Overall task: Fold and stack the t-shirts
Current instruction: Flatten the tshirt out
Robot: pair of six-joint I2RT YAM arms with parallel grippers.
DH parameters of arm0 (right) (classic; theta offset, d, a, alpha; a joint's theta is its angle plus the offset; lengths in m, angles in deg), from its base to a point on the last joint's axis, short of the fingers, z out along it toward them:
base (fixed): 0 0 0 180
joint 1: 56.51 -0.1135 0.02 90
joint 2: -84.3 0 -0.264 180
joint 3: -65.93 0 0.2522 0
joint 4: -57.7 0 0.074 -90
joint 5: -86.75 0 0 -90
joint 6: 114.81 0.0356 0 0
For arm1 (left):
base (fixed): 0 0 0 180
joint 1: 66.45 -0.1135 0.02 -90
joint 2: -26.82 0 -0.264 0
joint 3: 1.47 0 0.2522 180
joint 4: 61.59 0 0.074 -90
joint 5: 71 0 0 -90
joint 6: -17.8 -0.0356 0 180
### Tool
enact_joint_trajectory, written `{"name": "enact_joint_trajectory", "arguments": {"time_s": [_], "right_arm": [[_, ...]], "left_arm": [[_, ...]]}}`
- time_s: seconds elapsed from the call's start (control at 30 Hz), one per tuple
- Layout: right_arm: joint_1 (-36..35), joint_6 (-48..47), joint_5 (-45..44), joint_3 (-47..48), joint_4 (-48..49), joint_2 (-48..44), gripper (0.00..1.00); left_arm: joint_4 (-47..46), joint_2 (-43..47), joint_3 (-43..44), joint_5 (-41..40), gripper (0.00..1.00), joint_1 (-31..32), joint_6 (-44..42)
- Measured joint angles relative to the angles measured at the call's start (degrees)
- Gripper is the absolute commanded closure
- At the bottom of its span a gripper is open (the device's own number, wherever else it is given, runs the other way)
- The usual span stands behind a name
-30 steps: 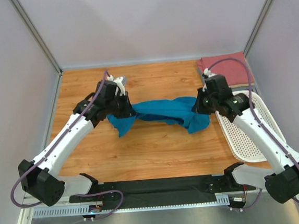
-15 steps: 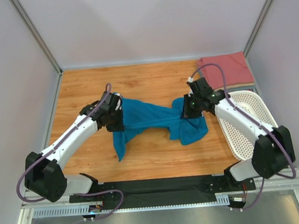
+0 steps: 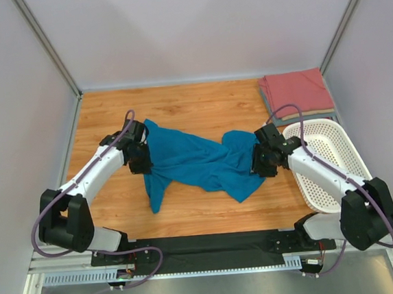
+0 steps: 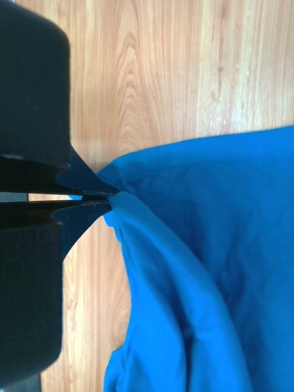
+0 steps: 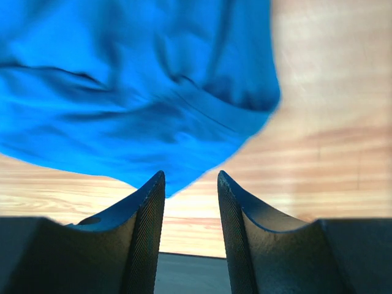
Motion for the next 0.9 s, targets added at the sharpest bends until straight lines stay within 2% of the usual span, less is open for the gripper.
{"name": "enact_joint_trajectory", "arguments": {"time_s": [0.23, 0.4, 0.47, 0.5, 0.53, 0.57, 0.77, 0.9], "right_arm": [[-3.58, 5.81, -1.40, -9.66, 1.49, -3.93, 0.60], [-6.71, 8.85, -1.49, -13.73, 7.65, -3.13, 0.58], [-7.13, 9.70, -1.60, -15.17, 10.25, -1.55, 0.65], [-7.23, 9.81, -1.99, -15.52, 11.02, -0.72, 0.72], [-7.28, 9.79, -2.23, -15.39, 11.47, -0.39, 0.82], [-7.28, 9.73, -3.04, -15.30, 12.22, -0.13, 0.98], [-7.28, 8.55, -9.53, -11.19, 6.69, -0.44, 1.00], [-7.28, 7.72, -13.88, -6.03, 0.48, -5.44, 1.00]], "left_arm": [[-1.46, 1.07, -1.64, 2.99, 1.00, 0.04, -0.20], [-1.57, 2.03, -3.04, 4.13, 1.00, 0.04, -0.20], [-1.79, 2.03, -3.26, 4.59, 1.00, 0.04, -0.20], [-1.79, 2.03, -3.26, 4.79, 1.00, 0.04, -0.20], [-1.81, 2.05, -3.26, 4.94, 1.00, 0.04, -0.22], [-1.81, 2.05, -3.26, 4.92, 1.00, 0.04, -0.22], [0.92, 2.25, -0.52, 3.32, 1.00, 0.04, -1.16], [2.75, 3.48, 2.84, 0.90, 1.00, 0.07, -2.38]]}}
